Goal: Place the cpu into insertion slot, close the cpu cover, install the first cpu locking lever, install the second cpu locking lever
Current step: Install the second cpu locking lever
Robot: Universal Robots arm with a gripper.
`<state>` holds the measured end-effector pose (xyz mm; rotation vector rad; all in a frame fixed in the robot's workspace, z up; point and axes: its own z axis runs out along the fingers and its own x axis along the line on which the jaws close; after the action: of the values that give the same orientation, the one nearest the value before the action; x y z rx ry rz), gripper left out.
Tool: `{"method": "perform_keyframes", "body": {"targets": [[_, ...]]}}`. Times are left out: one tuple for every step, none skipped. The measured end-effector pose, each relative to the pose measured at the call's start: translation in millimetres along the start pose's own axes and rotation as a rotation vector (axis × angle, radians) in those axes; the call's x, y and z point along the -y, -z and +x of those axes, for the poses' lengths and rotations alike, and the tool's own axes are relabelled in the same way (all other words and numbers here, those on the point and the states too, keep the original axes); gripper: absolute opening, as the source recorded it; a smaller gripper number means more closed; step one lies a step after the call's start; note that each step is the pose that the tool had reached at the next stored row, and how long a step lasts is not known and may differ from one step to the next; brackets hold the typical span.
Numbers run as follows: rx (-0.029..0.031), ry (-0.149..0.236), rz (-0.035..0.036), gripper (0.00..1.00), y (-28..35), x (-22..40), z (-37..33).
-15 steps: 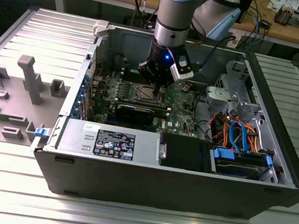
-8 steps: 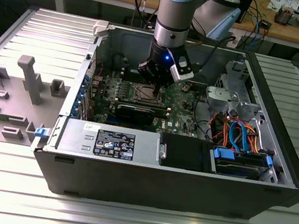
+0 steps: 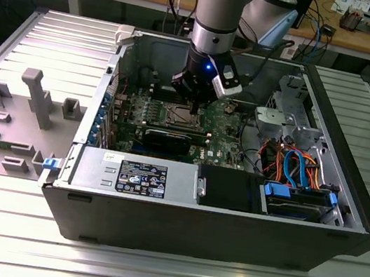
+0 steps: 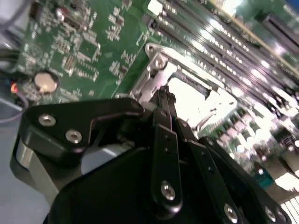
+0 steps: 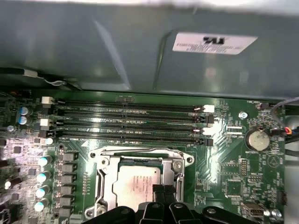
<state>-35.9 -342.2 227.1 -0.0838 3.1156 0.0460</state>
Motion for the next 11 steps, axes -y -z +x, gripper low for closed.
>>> {"method": "perform_keyframes", "body": {"targets": [[-0.0001,0.000,0.0000,0.11,3.3,-0.1,-0.1],[-0.0001,0.000,0.0000,0.11,6.4,-0.2,-0.2],[0.0000,0.000,0.0000,0.11,8.0,-0.2,-0.2],[0.0000,0.000,0.0000,0.11,8.5,-0.1,-0.2],[0.0001,0.000,-0.0003,0.11,8.5,0.0,-0.2],[-0.0018,0.000,-0.0001,0.11,8.6,0.7,-0.3],[-0.0067,0.000,-0.0003,0.11,8.6,1.1,-0.2],[-0.0236,-0.001,-0.0013,0.11,8.6,1.6,-0.2],[-0.0485,-0.001,-0.0024,0.11,8.9,2.3,-0.1],[-0.0503,-0.001,-0.0026,0.11,8.9,2.7,-0.1],[-0.0503,-0.001,-0.0027,0.11,9.1,3.3,-0.1]]}}
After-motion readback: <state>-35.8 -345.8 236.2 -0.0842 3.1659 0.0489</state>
